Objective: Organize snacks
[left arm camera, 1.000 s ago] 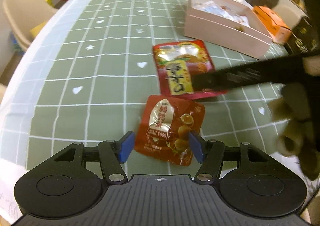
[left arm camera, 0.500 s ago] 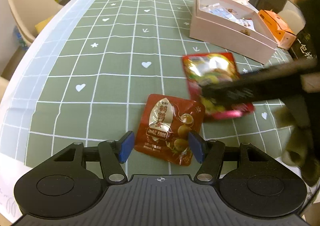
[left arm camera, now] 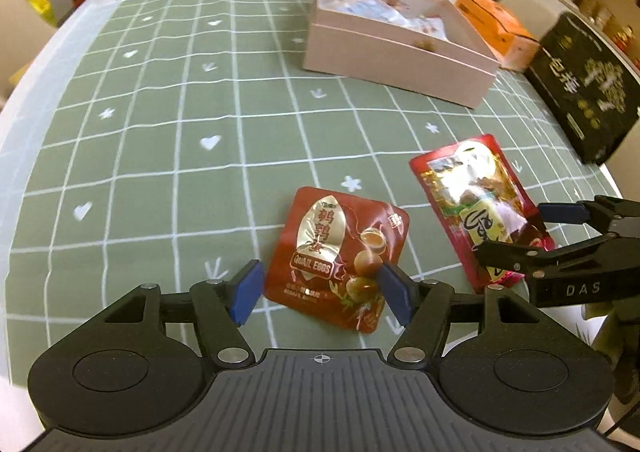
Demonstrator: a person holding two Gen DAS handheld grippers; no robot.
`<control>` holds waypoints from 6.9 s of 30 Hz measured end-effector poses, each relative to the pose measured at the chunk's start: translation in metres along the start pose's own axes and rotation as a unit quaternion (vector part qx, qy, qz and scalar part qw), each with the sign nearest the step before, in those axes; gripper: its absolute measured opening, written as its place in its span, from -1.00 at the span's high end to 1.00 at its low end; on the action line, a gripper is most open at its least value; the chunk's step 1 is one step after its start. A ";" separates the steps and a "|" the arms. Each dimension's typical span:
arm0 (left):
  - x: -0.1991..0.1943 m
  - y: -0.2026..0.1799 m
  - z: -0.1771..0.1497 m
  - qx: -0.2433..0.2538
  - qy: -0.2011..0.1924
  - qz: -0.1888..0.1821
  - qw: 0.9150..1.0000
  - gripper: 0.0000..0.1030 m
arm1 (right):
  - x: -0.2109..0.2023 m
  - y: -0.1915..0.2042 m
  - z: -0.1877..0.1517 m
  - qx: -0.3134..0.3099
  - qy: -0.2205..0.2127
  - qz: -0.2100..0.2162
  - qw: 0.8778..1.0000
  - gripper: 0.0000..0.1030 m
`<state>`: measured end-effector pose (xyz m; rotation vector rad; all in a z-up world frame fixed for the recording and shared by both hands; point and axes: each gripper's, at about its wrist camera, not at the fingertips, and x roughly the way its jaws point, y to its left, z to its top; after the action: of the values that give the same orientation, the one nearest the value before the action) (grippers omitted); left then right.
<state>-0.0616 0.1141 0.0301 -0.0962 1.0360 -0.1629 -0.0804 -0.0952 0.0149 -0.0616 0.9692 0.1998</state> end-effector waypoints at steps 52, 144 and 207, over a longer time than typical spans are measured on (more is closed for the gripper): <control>0.015 -0.020 0.011 0.087 0.024 -0.003 0.996 -0.49 | 0.013 0.035 -0.006 -0.018 -0.054 -0.026 0.998 -0.87; 0.045 -0.034 0.002 0.051 -0.177 0.077 0.980 -0.48 | 0.027 -0.009 0.013 0.076 -0.083 -0.102 0.988 -1.00; 0.050 -0.043 0.004 0.051 -0.184 0.082 0.978 -0.47 | 0.030 -0.009 -0.004 0.079 -0.155 -0.110 0.979 -1.00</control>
<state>-0.0370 0.0624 -0.0036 0.0524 0.6602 -0.0444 -0.0658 -0.1000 -0.0121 0.0077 0.6572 -0.0717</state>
